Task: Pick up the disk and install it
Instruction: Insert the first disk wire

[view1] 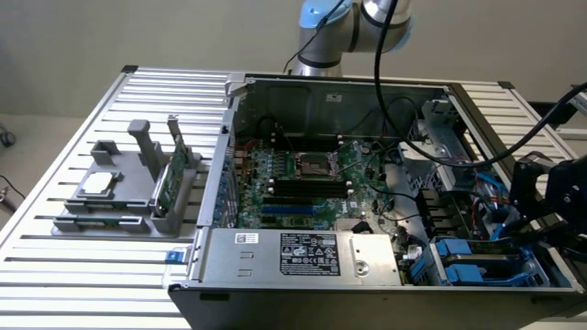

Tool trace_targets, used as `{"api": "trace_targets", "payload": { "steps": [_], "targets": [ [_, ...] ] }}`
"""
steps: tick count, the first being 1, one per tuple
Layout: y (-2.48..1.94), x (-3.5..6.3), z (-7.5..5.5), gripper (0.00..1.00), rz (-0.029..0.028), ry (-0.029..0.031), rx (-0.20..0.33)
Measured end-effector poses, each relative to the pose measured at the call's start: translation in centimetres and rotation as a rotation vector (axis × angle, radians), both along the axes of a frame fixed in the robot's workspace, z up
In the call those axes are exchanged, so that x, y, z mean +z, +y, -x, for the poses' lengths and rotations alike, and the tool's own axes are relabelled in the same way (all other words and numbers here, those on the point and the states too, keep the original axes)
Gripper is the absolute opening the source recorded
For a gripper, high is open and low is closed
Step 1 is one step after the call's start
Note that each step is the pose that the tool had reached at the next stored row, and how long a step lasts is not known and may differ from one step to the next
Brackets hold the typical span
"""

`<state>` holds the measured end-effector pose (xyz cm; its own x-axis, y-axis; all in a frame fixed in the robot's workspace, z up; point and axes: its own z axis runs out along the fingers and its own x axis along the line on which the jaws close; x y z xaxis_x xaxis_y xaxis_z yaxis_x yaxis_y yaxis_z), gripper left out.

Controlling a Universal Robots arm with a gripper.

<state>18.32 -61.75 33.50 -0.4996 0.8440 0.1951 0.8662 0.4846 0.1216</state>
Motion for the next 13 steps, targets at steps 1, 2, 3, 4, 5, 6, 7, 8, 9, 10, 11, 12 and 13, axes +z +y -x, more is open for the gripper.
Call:
{"api": "trace_targets", "payload": {
  "steps": [1, 2, 3, 4, 5, 6, 7, 8, 9, 10, 11, 12, 13],
  "targets": [
    [0.00, -0.06, 0.00, 0.26, -0.0003, 0.0000, 0.000],
    [0.00, -0.12, 0.00, 0.26, -0.0005, 0.0000, 0.000],
    [0.00, -0.18, 0.00, 0.26, -0.0005, 0.0000, 0.000],
    [0.00, -0.23, -0.02, 0.26, -0.0006, 0.0000, 0.000],
    [0.00, -0.25, -0.05, 0.26, -0.0006, 0.0000, 0.000],
    [0.01, -0.25, -0.08, 0.26, -0.0005, 0.0000, 0.000],
    [0.02, -0.25, -0.09, 0.26, -0.0005, 0.0001, 0.000],
    [0.05, -0.26, -0.09, 0.26, -0.0006, 0.0001, 0.000],
    [0.08, -0.27, -0.10, 0.26, -0.0009, 0.0001, 0.000],
    [0.12, -0.28, -0.10, 0.26, -0.0010, 0.0003, 0.000],
    [0.16, -0.26, -0.10, 0.26, -0.0008, 0.0006, 0.000],
    [0.20, -0.26, -0.10, 0.26, -0.0007, 0.0010, 0.000],
    [0.22, -0.26, -0.10, 0.26, -0.0008, 0.0018, 0.000]
  ]
}}
